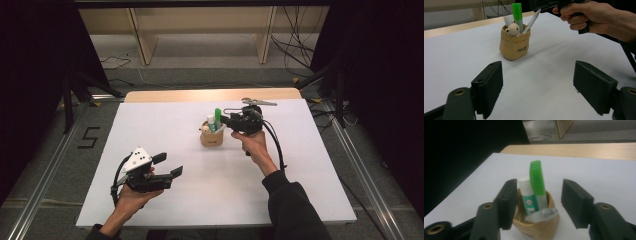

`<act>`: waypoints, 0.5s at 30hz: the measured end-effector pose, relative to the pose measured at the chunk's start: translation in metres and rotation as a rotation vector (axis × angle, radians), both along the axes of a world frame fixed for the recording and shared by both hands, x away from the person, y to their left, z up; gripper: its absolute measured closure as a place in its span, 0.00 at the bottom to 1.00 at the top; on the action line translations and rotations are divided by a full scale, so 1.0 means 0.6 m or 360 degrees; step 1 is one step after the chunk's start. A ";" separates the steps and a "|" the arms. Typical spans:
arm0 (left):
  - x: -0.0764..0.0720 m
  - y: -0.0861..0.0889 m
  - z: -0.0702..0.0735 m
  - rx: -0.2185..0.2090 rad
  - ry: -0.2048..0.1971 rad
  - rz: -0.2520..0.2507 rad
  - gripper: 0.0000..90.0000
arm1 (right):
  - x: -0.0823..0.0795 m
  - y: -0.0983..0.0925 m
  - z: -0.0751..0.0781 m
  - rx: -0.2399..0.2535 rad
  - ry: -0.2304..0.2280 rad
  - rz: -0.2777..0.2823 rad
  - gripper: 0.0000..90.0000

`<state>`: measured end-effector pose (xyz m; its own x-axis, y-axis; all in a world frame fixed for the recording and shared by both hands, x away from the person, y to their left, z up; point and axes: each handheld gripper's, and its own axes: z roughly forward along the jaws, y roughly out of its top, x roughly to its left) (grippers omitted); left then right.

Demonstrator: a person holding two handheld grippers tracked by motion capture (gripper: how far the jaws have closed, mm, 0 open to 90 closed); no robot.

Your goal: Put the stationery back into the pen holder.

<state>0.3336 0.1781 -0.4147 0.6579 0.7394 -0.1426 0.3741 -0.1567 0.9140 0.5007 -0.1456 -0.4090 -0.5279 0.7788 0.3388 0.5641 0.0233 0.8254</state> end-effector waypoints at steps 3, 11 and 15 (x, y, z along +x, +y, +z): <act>0.001 0.003 0.000 -0.0008 0.0000 0.0006 0.26 | -0.013 -0.017 0.007 0.0002 -0.0017 -0.0011 0.41; 0.002 0.009 0.002 -0.0032 -0.0008 0.0016 0.25 | -0.066 -0.056 0.022 -0.0036 -0.0071 0.0014 0.33; 0.004 0.012 0.001 -0.0053 0.0000 0.0021 0.25 | -0.103 -0.071 0.028 -0.0043 -0.0100 0.0060 0.31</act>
<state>0.3358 0.1856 -0.4141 0.6479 0.7431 -0.1675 0.3762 -0.1210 0.9186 0.4389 -0.1882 -0.3921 -0.5768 0.7662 0.2832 0.5093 0.0663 0.8580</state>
